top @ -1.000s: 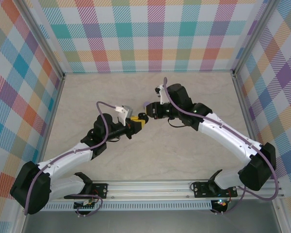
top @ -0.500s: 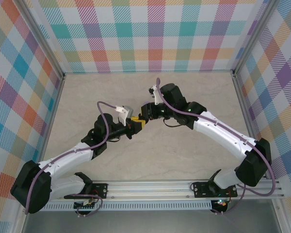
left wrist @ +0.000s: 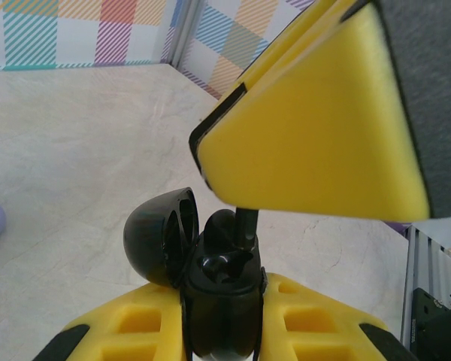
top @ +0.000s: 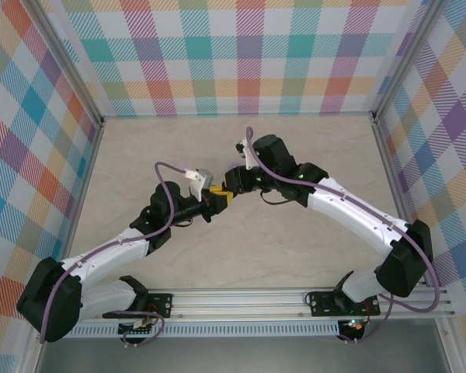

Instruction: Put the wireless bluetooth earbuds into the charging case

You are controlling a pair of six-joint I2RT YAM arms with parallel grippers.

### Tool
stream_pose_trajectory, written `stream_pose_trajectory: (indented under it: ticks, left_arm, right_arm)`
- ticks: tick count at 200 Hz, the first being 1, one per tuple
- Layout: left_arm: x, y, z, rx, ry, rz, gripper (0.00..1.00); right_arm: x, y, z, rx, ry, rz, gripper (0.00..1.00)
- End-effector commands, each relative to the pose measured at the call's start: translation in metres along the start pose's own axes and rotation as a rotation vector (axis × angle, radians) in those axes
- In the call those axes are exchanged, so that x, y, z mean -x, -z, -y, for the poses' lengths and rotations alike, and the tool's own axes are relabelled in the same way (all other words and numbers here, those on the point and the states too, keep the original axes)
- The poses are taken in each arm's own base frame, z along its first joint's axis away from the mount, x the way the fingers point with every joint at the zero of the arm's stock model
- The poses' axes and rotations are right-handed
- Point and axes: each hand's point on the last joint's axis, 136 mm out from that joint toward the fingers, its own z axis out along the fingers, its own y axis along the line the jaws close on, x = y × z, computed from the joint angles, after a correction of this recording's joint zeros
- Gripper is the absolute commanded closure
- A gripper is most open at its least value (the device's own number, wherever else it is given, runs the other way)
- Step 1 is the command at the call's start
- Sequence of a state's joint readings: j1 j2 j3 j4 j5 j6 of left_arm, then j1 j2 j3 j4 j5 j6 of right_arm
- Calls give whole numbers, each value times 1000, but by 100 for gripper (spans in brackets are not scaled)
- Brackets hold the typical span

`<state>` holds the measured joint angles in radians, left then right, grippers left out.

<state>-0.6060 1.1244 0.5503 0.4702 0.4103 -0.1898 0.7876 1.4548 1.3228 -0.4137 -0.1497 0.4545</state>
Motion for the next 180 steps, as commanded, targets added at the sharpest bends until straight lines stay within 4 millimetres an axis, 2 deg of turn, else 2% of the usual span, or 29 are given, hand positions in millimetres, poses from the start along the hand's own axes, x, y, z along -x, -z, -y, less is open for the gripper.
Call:
stream_pose_trajectory:
  ticks: [1,90,180]
  left_arm:
    - [24,3,13,-41,-41,72,90]
    - [25,4,12,-34,-36,73,90]
    - [30,6,13,-27,-35,86,90]
  right_arm:
    - [10,1,-8,5,32,20,77]
    - [7,-1,-2,-27,42,8,77]
    - [2,-4,-6,-12,55,-12,77]
